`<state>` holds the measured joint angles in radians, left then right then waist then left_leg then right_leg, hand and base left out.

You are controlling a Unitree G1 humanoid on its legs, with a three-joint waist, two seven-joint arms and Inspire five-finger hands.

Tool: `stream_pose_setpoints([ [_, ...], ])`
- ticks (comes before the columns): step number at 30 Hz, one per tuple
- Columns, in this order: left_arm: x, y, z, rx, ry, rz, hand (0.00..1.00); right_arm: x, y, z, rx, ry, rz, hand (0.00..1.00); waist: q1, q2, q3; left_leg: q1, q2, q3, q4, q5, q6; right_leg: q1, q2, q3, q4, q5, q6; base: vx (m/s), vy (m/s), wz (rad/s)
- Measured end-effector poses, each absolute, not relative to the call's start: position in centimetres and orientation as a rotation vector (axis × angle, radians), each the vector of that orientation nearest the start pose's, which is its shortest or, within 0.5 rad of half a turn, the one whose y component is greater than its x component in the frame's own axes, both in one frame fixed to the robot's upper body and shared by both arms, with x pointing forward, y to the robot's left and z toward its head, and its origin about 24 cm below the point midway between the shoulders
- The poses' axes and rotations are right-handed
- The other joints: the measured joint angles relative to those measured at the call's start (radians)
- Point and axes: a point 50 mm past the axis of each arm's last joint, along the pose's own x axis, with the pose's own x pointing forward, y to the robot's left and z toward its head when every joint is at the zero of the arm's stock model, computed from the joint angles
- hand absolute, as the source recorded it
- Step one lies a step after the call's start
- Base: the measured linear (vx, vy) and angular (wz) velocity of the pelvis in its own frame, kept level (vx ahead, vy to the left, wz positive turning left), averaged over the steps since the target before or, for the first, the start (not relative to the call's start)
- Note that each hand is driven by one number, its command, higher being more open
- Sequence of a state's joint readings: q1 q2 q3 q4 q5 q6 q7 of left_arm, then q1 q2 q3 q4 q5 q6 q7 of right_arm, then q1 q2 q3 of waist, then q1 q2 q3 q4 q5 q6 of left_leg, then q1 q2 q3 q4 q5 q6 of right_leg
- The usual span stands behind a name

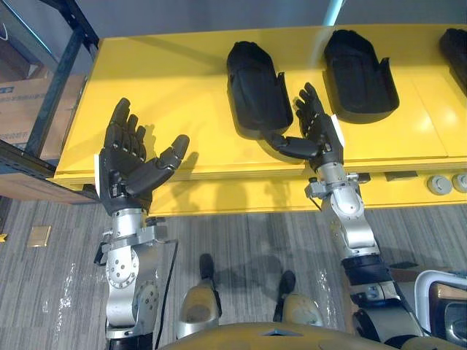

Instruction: Walk over and take three plastic housings, then place them on the shelf

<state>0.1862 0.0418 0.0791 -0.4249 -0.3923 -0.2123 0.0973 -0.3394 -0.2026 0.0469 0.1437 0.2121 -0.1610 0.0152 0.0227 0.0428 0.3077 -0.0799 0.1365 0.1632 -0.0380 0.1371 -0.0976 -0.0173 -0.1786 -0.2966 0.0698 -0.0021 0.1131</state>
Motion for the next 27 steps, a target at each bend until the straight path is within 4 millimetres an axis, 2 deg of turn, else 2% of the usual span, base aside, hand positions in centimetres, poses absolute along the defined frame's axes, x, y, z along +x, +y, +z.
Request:
stream_pose_setpoints([
  [19, 20.4, 19.1, 11.4, -0.340, -0.443, 0.170, 1.00, 31.1, -14.9, 12.5, -0.004, -0.386, 0.167, 1.00, -0.001, 0.000, 0.035, 0.000, -0.005, -0.001, 0.000, 0.000, 0.001, -0.002, -0.006, -0.001, 0.004, -0.004, -0.006, 0.00, 0.000, 0.00],
  [27, 20.6, 18.8, 10.8, -0.374, -0.404, 0.152, 1.00, 30.7, -14.5, 12.4, -0.077, -0.390, 0.203, 1.00, -0.004, 0.000, 0.035, 0.001, -0.005, -0.001, -0.001, 0.000, 0.001, -0.004, -0.006, -0.001, 0.007, -0.004, -0.006, 0.00, 0.000, 0.00],
])
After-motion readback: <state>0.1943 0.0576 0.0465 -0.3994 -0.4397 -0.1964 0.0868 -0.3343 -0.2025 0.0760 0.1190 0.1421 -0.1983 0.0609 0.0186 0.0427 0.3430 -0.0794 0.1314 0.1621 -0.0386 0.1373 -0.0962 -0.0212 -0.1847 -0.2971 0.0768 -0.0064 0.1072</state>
